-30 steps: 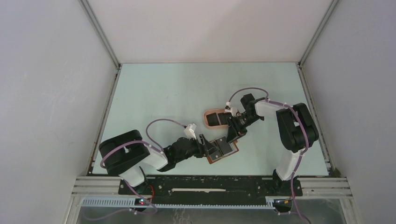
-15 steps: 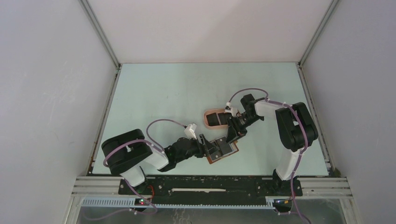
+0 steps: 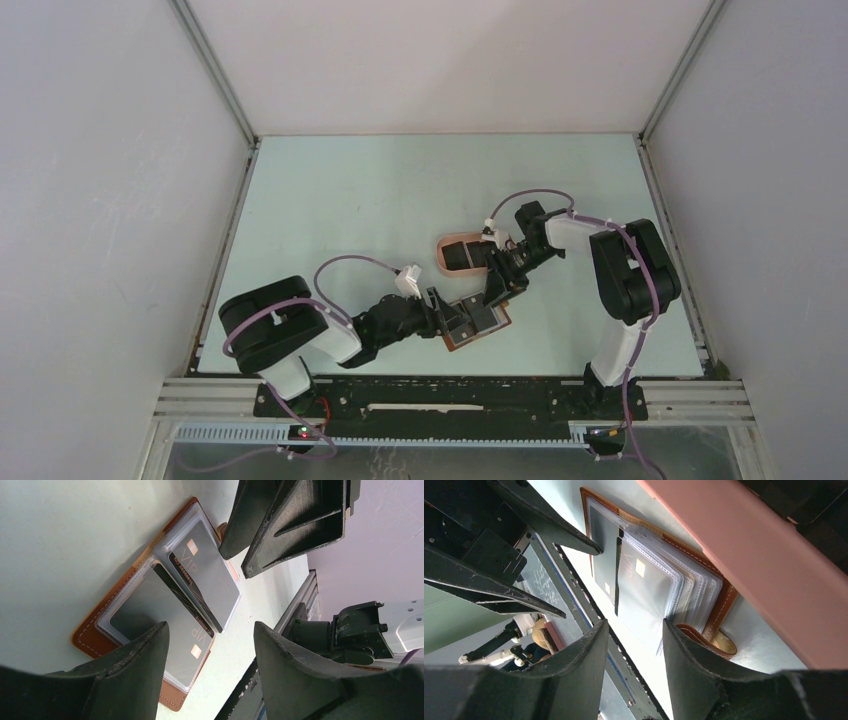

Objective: Put the credit cards into the card holder
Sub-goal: Turn over the card slot in the card holder.

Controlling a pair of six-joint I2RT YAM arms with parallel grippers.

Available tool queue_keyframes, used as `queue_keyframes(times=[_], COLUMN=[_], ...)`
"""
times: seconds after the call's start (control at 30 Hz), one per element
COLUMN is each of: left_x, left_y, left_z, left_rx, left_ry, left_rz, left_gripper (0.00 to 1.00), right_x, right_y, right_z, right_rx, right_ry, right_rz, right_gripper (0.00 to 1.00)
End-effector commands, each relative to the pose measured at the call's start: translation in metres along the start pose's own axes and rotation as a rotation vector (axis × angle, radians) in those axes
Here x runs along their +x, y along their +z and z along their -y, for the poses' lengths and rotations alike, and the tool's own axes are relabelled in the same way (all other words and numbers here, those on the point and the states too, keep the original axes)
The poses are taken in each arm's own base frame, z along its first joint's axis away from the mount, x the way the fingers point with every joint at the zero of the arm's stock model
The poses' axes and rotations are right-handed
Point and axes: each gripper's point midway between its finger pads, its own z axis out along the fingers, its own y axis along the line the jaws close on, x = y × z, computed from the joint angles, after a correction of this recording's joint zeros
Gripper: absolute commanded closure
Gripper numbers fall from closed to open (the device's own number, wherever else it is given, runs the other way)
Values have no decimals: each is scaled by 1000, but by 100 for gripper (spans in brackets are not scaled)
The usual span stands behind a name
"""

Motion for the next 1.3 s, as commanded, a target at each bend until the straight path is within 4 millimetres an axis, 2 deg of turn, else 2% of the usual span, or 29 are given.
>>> queue_keyframes(times=[0.0,0.5,0.7,1.07,1.17,1.27], left_x=[-10,-10,-9,-9,-10,-9], left_y=[8,8,9,10,10,10], left_z=[15,15,13,11,12,10], left_rx=[43,42,41,41,41,38], left_ry=[-11,-11,-14,-23,-25,-25], left_rz=[24,24,22,22,24,24], left_gripper=[32,32,32,32,32,32], right_x=[-6,-6,-2,-3,-5,-9], right_y=[-2,-4,4,1,0,-4], right_z=[3,2,-14,-35,-34,-21], right_rx=[53,59,-82,-212,-200,-88], right_ry=[-46,-50,-7,3,-7,-31], right_rz=[8,12,-5,3,6,29], right_gripper=[46,41,42,44,44,45])
